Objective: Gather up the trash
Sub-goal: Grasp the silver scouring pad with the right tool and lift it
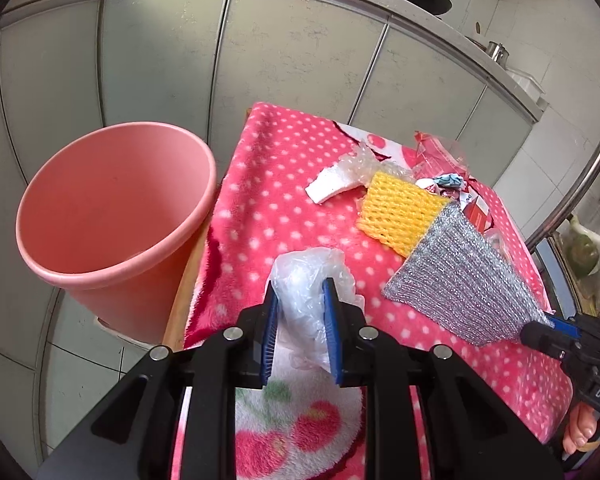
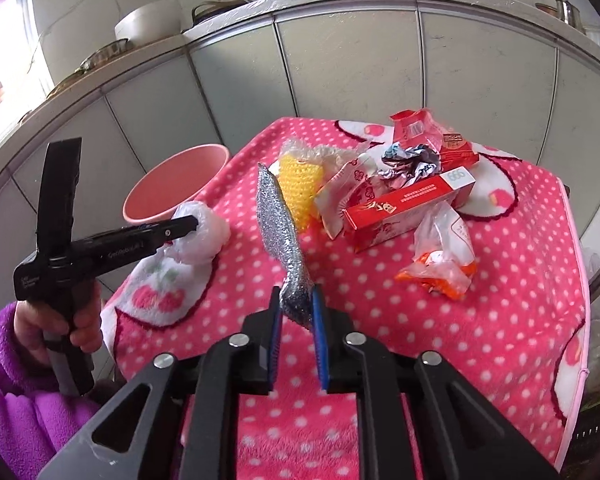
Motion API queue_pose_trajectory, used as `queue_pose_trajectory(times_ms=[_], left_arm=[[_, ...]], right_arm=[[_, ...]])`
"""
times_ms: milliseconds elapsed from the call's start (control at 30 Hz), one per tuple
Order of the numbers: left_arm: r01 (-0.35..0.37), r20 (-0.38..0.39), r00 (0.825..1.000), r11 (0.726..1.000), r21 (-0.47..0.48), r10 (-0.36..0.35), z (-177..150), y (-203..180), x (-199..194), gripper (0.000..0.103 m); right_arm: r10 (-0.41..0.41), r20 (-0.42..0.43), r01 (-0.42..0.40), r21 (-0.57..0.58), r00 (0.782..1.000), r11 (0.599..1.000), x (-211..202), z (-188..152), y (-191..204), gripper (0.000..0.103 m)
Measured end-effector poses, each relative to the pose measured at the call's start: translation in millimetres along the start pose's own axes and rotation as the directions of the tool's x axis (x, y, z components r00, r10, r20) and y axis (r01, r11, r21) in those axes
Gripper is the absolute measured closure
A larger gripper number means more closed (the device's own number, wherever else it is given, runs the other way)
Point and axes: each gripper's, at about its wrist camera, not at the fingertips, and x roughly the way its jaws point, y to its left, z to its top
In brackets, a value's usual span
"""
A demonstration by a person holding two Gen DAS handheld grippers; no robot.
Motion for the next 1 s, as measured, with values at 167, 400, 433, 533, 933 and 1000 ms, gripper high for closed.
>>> queue_pose_trajectory(times_ms=[167,400,433,533,933,1000], left_arm=[[0.003,0.001,1.000,1.000,0.005,-0.003,-1,-1,0,0.082],[0.008,0.000,1.000,1.000,0.012,-0.008,-2,-3,1,0.082],[0.008,-0.001,1.000,1.000,0.011,-0.008,-2,-2,1,0.082],[0.010,-0.002,1.000,1.000,0.003,-0.010,-3,0,1,0.082],[0.015,-0.007,1.000,1.000,-0.002,-0.015,-4,0,3,0.082],[0.013,-0.008,1.000,1.000,0.001,-0.013,-4,-1,3,0.082]], right_arm=[[0.005,0.027,-0.005,-0.006,1.000,1.000,-13,8,0,0.061],[0.107,-0.029,-0.107,0.004,0.994,0.994,2,34,7,0.061],[0.116,-0.054,-0.116,0.002,0.992,0.993,8,35,10,0.061],[0.113,-0.125,-0.120,-0.054,0.986,0.991,27,30,18,0.060],[0.058,-0.249,-0.079,-0.073,0.967,0.994,74,14,-3,0.073],[0.055,-0.254,-0.081,-0.092,0.966,0.992,73,11,2,0.077]])
